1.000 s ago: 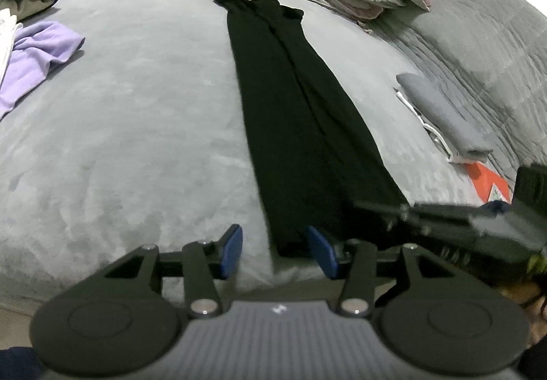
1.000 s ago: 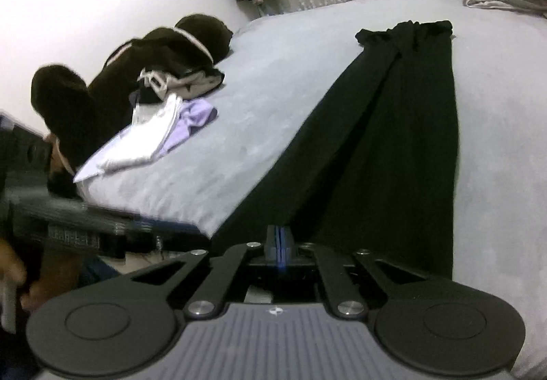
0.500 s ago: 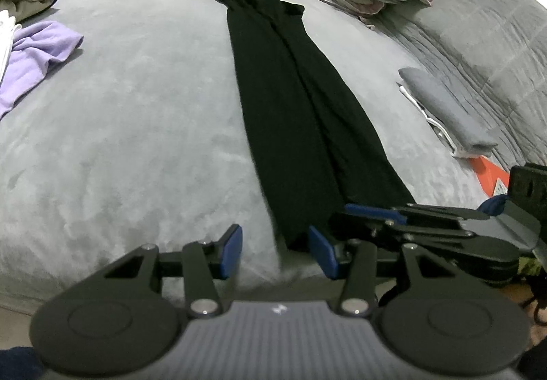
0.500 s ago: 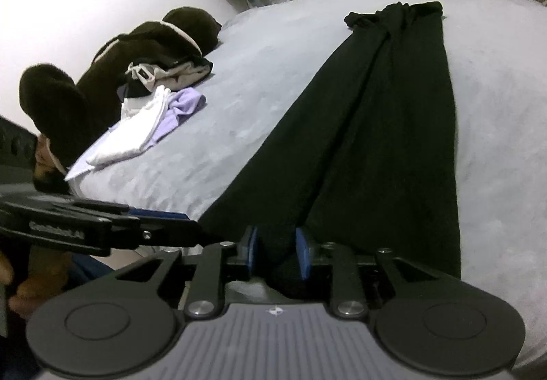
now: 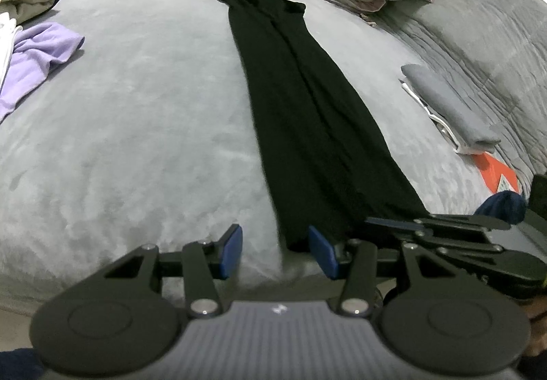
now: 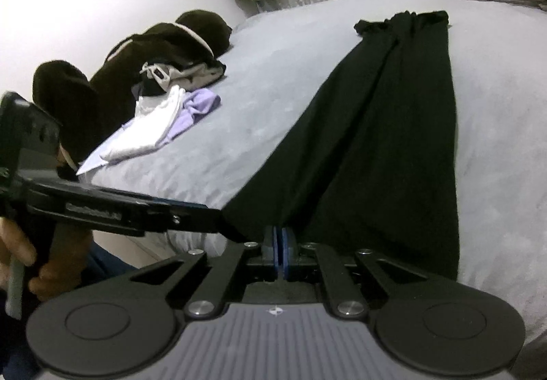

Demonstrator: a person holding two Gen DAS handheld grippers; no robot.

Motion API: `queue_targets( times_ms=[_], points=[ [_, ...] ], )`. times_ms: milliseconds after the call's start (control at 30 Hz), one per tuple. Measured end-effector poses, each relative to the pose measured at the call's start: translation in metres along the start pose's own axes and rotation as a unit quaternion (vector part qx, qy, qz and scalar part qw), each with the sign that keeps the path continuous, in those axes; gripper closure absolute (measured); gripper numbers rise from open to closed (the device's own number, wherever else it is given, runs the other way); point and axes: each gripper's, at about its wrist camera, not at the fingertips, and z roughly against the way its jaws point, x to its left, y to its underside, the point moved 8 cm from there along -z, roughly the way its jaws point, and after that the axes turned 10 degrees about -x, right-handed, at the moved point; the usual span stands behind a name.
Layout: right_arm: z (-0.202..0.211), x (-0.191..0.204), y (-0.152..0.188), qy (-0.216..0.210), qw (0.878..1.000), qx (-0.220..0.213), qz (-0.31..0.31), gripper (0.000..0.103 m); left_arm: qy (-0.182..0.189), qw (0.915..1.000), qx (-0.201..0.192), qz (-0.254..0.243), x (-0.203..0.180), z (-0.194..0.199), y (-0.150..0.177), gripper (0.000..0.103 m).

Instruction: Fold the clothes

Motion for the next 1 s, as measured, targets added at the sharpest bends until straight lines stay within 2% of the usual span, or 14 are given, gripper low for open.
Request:
queue_targets(
  times_ms=[400, 500, 567, 667, 767, 833, 967, 1000],
  points=[
    [0.0, 0.0, 0.01, 0.021, 1.0, 0.013, 0.019, 0.095, 0.001, 0.9999, 0.003, 0.011, 0.003, 0.0, 0.0, 0.058],
    [0.004, 0.005, 0.013, 0.012, 1.0, 0.012, 0.024, 0.087, 0.002, 1.0, 0.002, 0.007, 0.001, 0.0, 0.001, 0.058],
    [0.008, 0.005, 0.012, 0.01, 1.0, 0.009, 0.028, 0.086, 0.003, 1.0, 0.0, 0.008, 0.001, 0.0, 0.0, 0.056],
    [0.022, -0.006, 0.0, 0.015, 1.0, -0.023, 0.009, 0.086, 0.0, 0.9998, -0.009, 0.018, 0.003, 0.002, -0.002, 0.057],
    [0.037, -0.017, -0.012, 0.021, 0.998, -0.055, -0.01, 0.079, 0.004, 0.9993, -0.015, 0.033, 0.004, 0.002, -0.004, 0.06],
    [0.048, -0.035, -0.02, 0.044, 0.995, -0.082, -0.033, 0.077, 0.007, 0.999, -0.017, 0.04, 0.004, 0.001, -0.006, 0.06],
    [0.053, -0.062, -0.017, 0.079, 0.992, -0.077, -0.067, 0.076, 0.014, 0.9985, -0.02, 0.05, 0.001, -0.002, -0.008, 0.06],
    [0.053, -0.066, -0.015, 0.084, 0.991, -0.074, -0.074, 0.071, 0.014, 0.9986, -0.019, 0.047, 0.0, -0.003, -0.008, 0.06]
  ],
)
